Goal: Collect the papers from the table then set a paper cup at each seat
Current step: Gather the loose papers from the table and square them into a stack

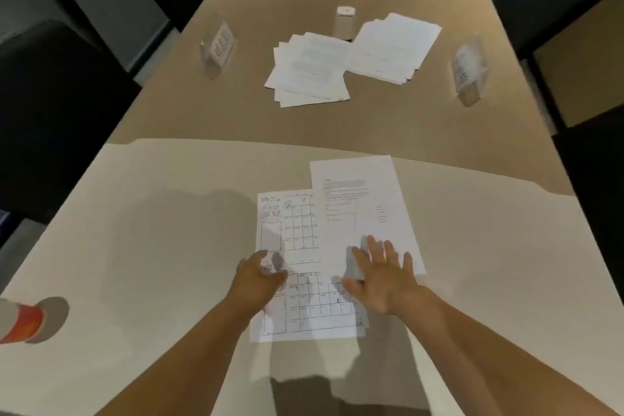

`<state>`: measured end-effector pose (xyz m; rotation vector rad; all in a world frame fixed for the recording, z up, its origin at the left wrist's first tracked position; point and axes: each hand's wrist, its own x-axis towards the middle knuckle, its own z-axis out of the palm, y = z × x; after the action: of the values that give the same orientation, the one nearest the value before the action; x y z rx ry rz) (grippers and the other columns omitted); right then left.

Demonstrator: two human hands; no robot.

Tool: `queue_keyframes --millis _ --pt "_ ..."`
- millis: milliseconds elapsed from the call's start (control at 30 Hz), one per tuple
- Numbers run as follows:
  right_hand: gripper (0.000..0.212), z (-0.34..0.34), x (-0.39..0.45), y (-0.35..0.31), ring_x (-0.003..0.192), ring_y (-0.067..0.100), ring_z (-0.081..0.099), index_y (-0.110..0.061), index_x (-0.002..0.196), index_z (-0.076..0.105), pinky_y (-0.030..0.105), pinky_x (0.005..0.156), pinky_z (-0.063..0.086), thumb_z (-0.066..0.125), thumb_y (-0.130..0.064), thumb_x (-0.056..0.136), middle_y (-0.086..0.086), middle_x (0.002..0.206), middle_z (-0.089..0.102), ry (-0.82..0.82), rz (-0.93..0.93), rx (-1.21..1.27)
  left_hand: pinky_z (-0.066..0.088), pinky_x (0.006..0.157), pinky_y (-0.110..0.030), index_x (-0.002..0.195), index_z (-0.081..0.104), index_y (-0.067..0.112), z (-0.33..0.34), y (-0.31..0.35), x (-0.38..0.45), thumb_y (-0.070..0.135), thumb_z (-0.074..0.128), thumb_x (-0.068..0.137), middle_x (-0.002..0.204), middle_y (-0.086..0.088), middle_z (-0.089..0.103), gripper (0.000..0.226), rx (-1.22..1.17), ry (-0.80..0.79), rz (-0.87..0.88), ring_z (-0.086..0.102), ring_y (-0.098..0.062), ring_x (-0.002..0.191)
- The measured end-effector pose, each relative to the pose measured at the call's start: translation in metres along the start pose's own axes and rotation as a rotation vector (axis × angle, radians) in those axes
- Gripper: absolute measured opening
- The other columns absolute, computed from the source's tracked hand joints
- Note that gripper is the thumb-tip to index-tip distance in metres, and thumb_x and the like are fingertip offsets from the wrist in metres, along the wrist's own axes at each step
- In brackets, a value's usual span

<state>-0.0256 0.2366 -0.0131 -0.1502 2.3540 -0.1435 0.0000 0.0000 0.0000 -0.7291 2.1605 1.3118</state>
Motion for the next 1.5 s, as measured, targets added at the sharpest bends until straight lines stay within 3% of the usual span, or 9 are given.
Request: queue_keyframes --millis 100,233,467,533,767,967,1167,1333,1500 --pt "0.077 0.013 0.001 -0.009 0.149 0.033 -0.02 -0.03 0.156 0.001 0.058 0.118 -0.009 0.02 -0.07 0.092 0.003 0.163 -0.023 -0.055 -0.027 -0.043 0.051 0.075 -0.032 0.15 0.036 0.017 -0.002 0.0 0.005 0.025 0.067 0.093 0.118 -0.007 0.056 0.065 -0.088 -0.022 -0.064 0.061 -0.025 0.104" --pt "0.076 0.028 -0.003 -0.021 0.15 0.033 -0.014 -0.029 0.156 0.005 0.055 0.119 -0.004 0.022 -0.068 0.093 0.003 0.164 -0.02 -0.072 -0.057 -0.028 0.039 0.111 -0.05 0.151 0.037 0.024 0.001 -0.002 0.012 0.034 0.064 0.09 0.141 -0.009 0.052 0.067 0.002 -0.026 -0.092 0.049 -0.033 0.131" --pt "0.064 0.013 0.005 -0.02 0.143 0.025 0.028 -0.028 0.15 0.031 0.042 0.111 0.027 0.035 -0.058 0.094 0.002 0.16 0.027 0.2 -0.099 0.191 0.035 0.115 -0.049 0.149 0.04 0.022 0.006 -0.007 0.014 0.031 0.064 0.089 0.156 -0.008 0.035 0.065 0.102 0.024 -0.118 0.036 -0.036 0.14" --pt "0.064 0.004 0.018 -0.007 0.146 0.028 0.021 -0.029 0.152 0.023 0.043 0.114 0.026 0.04 -0.052 0.095 0.006 0.163 0.017 0.328 0.044 0.187 0.037 0.114 -0.048 0.147 0.042 0.021 0.004 -0.009 0.016 0.028 0.065 0.09 0.154 -0.009 0.035 0.062 0.076 0.03 -0.115 0.04 -0.035 0.137" --pt "0.075 0.03 0.023 -0.013 0.145 0.043 -0.026 -0.044 0.152 -0.009 0.057 0.117 -0.005 0.025 -0.07 0.09 0.004 0.16 -0.031 0.023 0.12 0.109 0.047 0.09 -0.025 0.145 0.042 0.022 0.001 -0.008 0.023 0.026 0.058 0.097 0.137 -0.006 0.049 0.051 -0.085 0.006 -0.062 0.059 -0.019 0.105" --pt "0.065 0.048 0.005 -0.048 0.144 0.041 -0.029 -0.043 0.151 0.003 0.056 0.118 -0.008 0.023 -0.064 0.092 0.001 0.162 -0.027 0.018 0.035 0.126 0.061 0.081 -0.046 0.12 0.053 0.016 0.004 -0.005 0.032 0.012 0.064 0.092 0.104 -0.004 0.071 0.03 -0.302 0.073 -0.135 0.07 -0.026 0.092" --pt "0.059 0.045 -0.001 -0.045 0.148 0.034 -0.013 -0.042 0.144 0.028 0.05 0.119 0.005 0.026 -0.065 0.09 -0.005 0.165 -0.008 0.064 -0.002 0.225 0.051 0.061 -0.029 0.099 0.068 0.017 -0.001 -0.004 0.04 0.003 0.067 0.088 0.098 0.0 0.073 0.018 -0.369 0.028 -0.156 0.067 -0.017 0.084" --pt "0.06 0.027 0.007 -0.028 0.136 0.022 0.037 -0.025 0.141 0.043 0.032 0.108 0.038 0.063 -0.044 0.088 0.002 0.148 0.034 0.328 0.026 0.744 0.047 0.094 -0.036 0.125 0.06 0.024 -0.014 -0.004 0.039 0.001 0.06 0.094 0.113 0.008 0.068 0.039 -0.293 -0.078 0.013 0.063 -0.013 0.1" --pt "0.128 -0.005 0.012 -0.006 0.122 0.011 0.055 -0.03 0.155 0.01 0.035 0.099 0.044 0.089 -0.05 0.057 -0.019 0.139 0.044 0.207 0.025 1.418 0.048 0.106 -0.05 0.128 0.064 0.025 -0.042 -0.008 0.036 0.011 0.064 0.096 0.125 0.004 0.072 0.036 -0.329 -0.217 0.174 0.066 -0.024 0.118"
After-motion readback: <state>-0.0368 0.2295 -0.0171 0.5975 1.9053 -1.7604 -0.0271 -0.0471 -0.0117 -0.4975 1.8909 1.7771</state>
